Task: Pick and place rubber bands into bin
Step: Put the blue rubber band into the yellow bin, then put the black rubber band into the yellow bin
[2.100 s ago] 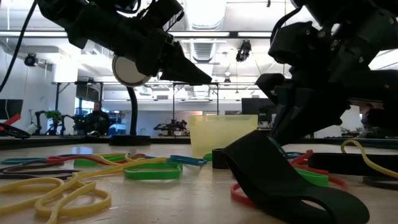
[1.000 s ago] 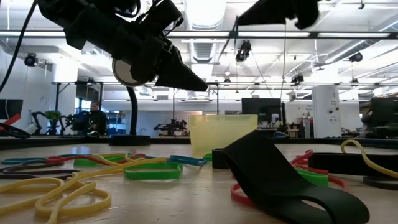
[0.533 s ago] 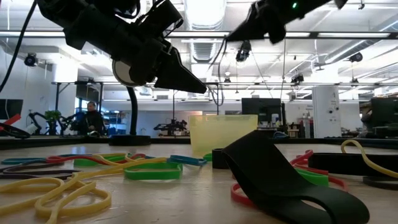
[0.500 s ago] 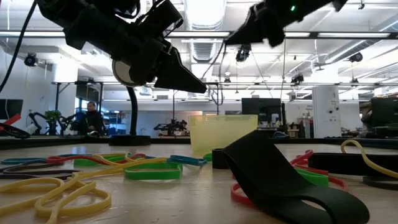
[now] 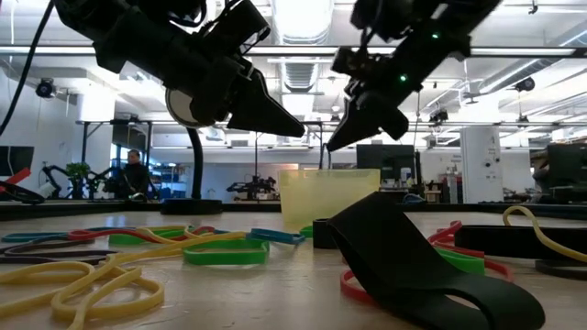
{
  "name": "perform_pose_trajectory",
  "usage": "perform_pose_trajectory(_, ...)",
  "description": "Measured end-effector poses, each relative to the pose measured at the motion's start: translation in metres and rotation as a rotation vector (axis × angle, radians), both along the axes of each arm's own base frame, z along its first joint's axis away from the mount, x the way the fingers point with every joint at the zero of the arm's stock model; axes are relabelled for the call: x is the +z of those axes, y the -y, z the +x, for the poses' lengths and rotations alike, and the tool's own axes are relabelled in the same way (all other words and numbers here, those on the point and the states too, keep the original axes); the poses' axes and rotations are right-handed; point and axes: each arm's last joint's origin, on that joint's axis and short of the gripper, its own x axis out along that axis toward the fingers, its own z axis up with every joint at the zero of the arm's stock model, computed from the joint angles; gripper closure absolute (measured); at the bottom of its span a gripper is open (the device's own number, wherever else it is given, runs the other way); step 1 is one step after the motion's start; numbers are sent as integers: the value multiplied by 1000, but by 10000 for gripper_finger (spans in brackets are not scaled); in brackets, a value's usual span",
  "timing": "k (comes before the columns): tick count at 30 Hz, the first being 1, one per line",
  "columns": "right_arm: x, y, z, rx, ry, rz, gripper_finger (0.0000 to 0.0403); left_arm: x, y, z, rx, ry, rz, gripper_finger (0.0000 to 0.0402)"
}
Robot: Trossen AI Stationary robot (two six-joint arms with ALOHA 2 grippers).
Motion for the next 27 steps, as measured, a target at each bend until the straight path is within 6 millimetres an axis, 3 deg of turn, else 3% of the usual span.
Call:
perform_pose_trajectory(11, 44, 4, 13, -24, -50, 84, 313, -1, 3, -1, -3, -8, -9, 298)
perform_pose_trajectory(16, 59, -3, 10, -12, -128, 247, 298, -10, 9, -10, -74, -162, -38, 298)
perform_pose_trajectory(20, 56, -18, 5, 30, -189, 366, 297, -12, 15, -15, -198, -229, -115, 298)
perform_pose_trajectory(27, 36, -55, -7, 108, -276, 371, 309, -4, 24, -11, -367, -170, -260, 298)
